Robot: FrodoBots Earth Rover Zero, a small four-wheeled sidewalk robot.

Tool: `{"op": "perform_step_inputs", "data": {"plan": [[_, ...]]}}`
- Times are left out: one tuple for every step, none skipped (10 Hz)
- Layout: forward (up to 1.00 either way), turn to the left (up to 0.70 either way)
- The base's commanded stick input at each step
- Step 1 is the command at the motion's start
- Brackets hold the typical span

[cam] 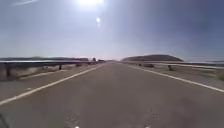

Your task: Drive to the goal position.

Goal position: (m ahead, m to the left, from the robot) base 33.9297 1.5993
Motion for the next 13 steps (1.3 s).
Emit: {"op": "perform_step_inputs", "data": {"plan": [[1.00,0.00],[1.00,0.00],[1.00,0.00],[1.00,0.00],[1.00,0.00],[1.00,0.00],[1.00,0.00],[1.00,0.00],[1.00,0.00],[1.00,0.00],[1.00,0.00],[1.00,0.00],[1.00,0.00]]}}
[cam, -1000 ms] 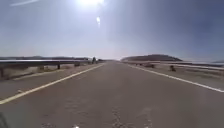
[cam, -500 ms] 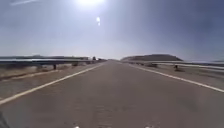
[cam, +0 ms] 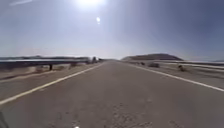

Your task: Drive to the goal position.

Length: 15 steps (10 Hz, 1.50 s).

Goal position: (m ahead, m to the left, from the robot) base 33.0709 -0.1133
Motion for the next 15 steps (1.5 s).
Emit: {"op": "perform_step_inputs", "data": {"plan": [[1.00,0.00],[1.00,0.00],[1.00,0.00],[1.00,0.00],[1.00,0.00],[1.00,0.00],[1.00,0.00],[1.00,0.00],[1.00,0.00],[1.00,0.00],[1.00,0.00],[1.00,0.00],[1.00,0.00],[1.00,0.00],[1.00,0.00]]}}
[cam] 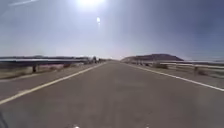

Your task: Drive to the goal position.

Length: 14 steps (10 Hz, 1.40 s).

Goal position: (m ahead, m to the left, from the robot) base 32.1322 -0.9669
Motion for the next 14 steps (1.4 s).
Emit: {"op": "perform_step_inputs", "data": {"plan": [[1.00,0.00],[1.00,0.00],[1.00,0.00],[1.00,0.00],[1.00,0.00],[1.00,0.00],[1.00,0.00],[1.00,0.00],[1.00,0.00],[1.00,0.00],[1.00,0.00],[1.00,0.00],[1.00,0.00],[1.00,0.00]]}}
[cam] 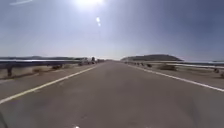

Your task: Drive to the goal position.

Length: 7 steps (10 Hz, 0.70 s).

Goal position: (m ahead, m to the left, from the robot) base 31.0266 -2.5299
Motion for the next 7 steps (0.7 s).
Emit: {"op": "perform_step_inputs", "data": {"plan": [[1.00,0.00],[1.00,0.00],[1.00,0.00],[1.00,0.00],[1.00,0.00],[1.00,0.00],[1.00,0.00]]}}
